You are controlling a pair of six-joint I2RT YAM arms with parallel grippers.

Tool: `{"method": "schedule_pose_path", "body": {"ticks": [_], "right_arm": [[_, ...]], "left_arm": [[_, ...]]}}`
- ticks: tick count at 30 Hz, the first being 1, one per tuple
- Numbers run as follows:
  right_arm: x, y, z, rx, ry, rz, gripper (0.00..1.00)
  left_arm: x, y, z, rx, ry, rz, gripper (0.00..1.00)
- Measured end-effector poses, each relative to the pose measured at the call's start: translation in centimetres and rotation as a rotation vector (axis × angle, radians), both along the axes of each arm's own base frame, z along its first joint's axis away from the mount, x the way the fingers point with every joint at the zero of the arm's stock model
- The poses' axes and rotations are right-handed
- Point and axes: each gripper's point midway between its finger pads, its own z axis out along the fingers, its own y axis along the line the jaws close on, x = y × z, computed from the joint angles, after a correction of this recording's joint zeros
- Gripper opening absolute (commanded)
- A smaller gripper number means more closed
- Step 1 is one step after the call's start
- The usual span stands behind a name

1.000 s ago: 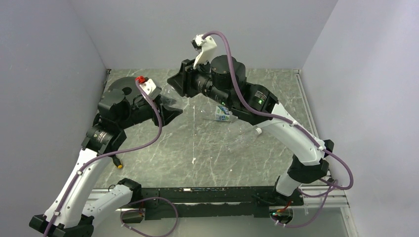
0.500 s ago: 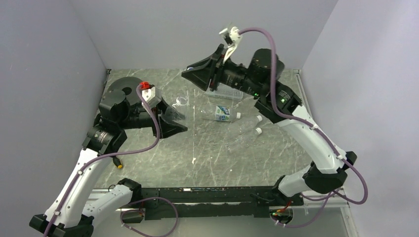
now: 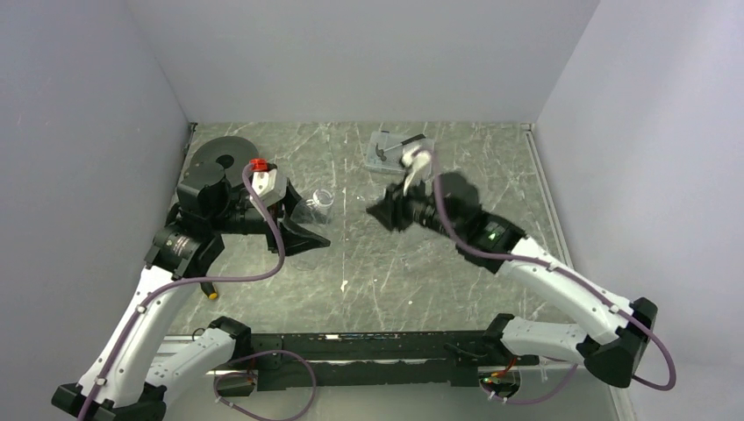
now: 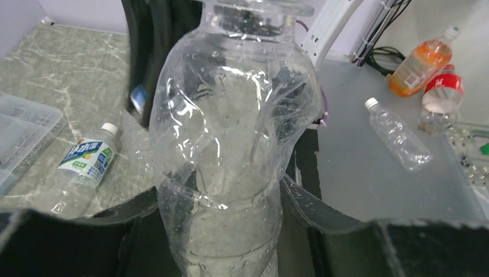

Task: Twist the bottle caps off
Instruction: Place the bottle cap at the center of the board.

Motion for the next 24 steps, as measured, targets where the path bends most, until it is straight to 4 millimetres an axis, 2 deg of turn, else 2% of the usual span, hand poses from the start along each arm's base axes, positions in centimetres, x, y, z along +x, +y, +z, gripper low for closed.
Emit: {"method": "schedule_pose_path", "body": {"ticks": [2, 4, 6, 8, 11, 19, 24], "right_arm": [[-0.3, -1.5, -8.3, -0.114, 0.131, -0.058, 0.17], [-0.9, -3.1, -15.0, -0.211, 0.241, -0.12, 0.16], [-1.4, -5.0, -20.1, -0.288, 0.325, -0.198, 0.16], [-1.8, -6.8, -22.9, -0.323, 0.37, -0.275, 0.16], [-2.0, -9.3, -24.7, -0.315, 0.397, -0.4, 0.16], [-0.9, -14.6, -25.8, -0.268, 0.463, -0.769, 0.16], [-1.1, -15.8, -27.6, -0.295, 0.5, -0.849, 0.13]], "left_arm": [[-0.2, 0.2, -0.1, 0.007, -0.027, -0.005, 0.38], [-0.5, 0.3, -0.1, 0.009, -0.047, -0.007, 0.38], [-0.7, 0.4, -0.1, 0.009, -0.064, -0.009, 0.38], [-1.0, 0.6, -0.2, 0.009, -0.07, -0.009, 0.38], [-1.3, 0.7, -0.8, 0.015, -0.061, -0.009, 0.39], [-1.2, 0.7, -1.3, 0.022, -0.054, -0.009, 0.38], [-1.2, 0.7, -1.3, 0.021, -0.056, -0.01, 0.38]]}}
